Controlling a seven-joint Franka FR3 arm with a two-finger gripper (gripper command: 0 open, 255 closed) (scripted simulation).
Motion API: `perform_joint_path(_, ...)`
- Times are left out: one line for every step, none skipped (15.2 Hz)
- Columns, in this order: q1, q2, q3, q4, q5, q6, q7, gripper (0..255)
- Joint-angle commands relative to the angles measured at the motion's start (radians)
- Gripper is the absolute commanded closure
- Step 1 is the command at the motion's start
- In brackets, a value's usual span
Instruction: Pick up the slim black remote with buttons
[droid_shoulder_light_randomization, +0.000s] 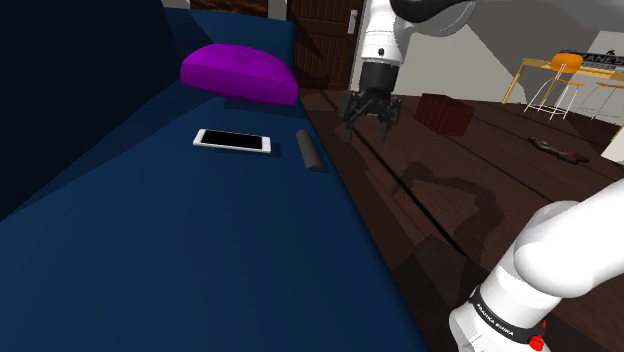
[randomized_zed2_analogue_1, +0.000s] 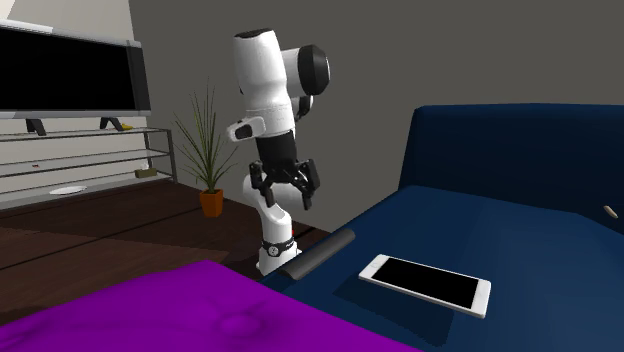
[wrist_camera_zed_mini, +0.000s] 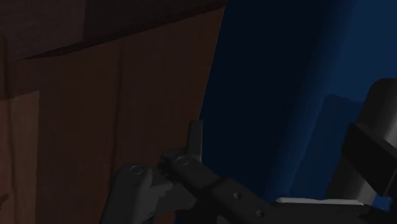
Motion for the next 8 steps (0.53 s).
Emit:
perform_joint_path(-0.001, 0.065, 0.025, 0.05, 0.021, 0.023, 0.07, 0)
perform_joint_path(-0.001, 0.095, 0.038, 0.076, 0.029, 0.033, 0.105, 0)
perform_joint_path(-0.001, 0.127, 0.05, 0.103, 0.036, 0.043, 0.139, 0)
perform_joint_path(0.0, 0.159, 0.062, 0.131, 0.042, 0.053, 0.174, 0)
perform_joint_path(0.0, 0.192, 0.073, 0.161, 0.046, 0.063, 0.208, 0)
perform_joint_path(0.002, 0.225, 0.084, 0.191, 0.05, 0.072, 0.242, 0)
perform_joint_path(0.003, 0.26, 0.093, 0.223, 0.051, 0.08, 0.277, 0)
perform_joint_path(0.005, 0.294, 0.102, 0.257, 0.052, 0.089, 0.311, 0)
